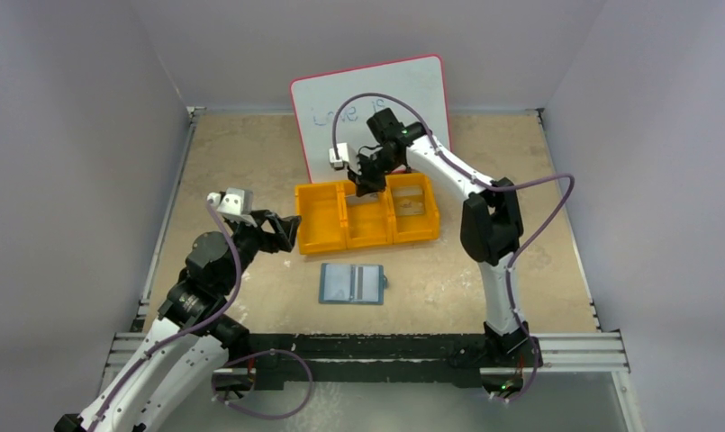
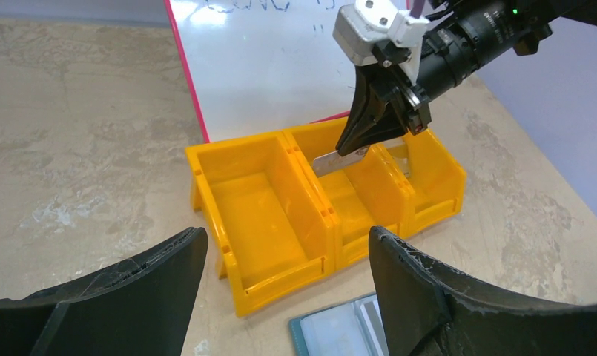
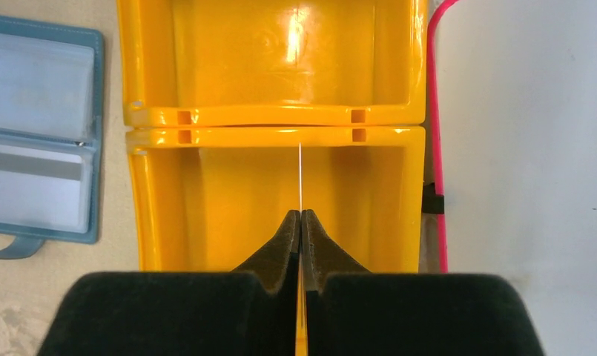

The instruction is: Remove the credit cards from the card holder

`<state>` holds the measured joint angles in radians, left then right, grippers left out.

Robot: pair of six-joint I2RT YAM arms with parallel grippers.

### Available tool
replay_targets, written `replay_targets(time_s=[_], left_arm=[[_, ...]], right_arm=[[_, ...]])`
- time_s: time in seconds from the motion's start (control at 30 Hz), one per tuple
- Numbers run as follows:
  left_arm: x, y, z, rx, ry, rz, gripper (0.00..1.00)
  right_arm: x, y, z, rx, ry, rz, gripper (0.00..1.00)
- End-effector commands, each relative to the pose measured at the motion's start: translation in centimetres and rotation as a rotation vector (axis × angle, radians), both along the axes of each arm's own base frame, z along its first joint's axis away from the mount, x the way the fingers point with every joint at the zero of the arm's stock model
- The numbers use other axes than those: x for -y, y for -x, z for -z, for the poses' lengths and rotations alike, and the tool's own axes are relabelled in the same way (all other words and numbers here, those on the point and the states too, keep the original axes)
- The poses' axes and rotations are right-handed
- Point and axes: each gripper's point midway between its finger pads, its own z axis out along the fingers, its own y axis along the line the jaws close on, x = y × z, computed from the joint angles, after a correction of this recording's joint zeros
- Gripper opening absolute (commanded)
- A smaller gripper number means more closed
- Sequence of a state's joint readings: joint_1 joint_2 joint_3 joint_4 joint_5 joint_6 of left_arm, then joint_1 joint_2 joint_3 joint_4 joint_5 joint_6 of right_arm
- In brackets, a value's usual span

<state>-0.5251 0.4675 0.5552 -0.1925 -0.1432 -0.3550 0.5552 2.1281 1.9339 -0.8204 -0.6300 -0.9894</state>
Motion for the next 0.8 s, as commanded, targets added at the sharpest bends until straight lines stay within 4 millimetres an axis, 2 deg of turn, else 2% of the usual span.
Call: replay_targets(time_s=[0.0,0.33,0.5,0.77], left_arm=[[-0.2,-0.1,-2.8,0.068,0.018,-0.009,0.80],[-0.2,-0.1,-2.7,0.063,0.015,-0.009,0.80],[-0.3,-0.2,-2.7,0.063,0.016,-0.013,0.80],[-0.3,-0.2,-2.6,0.061,0.012,-0.018,0.80]], right_arm=[[-0.4,-1.0,0.6,0.031,-0.025,-0.003,0.00],[0.0,-3.3,1.6,0.067,-0.038,0.063,0.00],[0.1,-4.0,2.8,0.057,-0.035,0.080,0.00],[-0.1,-4.8,3.3,0.056,-0.076,0.101,0.00]])
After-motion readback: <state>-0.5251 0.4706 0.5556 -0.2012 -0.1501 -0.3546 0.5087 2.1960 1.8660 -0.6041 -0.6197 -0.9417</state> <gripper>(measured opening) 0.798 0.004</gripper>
